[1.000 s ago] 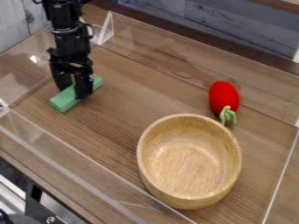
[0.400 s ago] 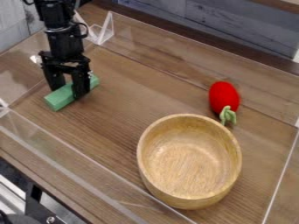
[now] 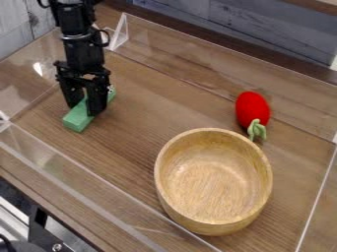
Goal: Put the green block in the brown bowl
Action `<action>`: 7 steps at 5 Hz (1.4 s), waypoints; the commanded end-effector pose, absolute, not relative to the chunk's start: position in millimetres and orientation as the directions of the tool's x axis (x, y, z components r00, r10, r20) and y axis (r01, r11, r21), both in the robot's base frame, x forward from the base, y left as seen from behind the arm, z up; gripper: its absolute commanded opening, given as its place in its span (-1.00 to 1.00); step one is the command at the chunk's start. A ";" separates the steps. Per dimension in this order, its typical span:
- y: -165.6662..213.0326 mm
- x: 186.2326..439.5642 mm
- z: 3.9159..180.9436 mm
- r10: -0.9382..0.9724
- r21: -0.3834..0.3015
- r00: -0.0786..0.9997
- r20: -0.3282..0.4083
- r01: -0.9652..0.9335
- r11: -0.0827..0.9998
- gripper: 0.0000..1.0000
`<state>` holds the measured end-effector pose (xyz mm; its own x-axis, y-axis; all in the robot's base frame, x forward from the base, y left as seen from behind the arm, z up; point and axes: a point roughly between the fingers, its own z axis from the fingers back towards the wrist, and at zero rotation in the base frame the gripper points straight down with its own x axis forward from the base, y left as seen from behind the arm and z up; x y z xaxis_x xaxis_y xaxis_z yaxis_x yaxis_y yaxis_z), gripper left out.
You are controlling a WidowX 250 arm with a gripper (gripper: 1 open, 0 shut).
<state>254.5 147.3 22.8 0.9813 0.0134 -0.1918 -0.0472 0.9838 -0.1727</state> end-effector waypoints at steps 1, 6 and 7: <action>136.0 265.1 62.9 0.034 -0.151 0.993 -0.109 -0.051 0.987 -1.00; -81.0 237.5 89.8 0.085 -0.216 0.993 -0.079 -0.100 0.971 -1.00; -98.2 223.6 84.6 0.022 -0.223 0.998 -0.055 -0.034 0.974 -1.00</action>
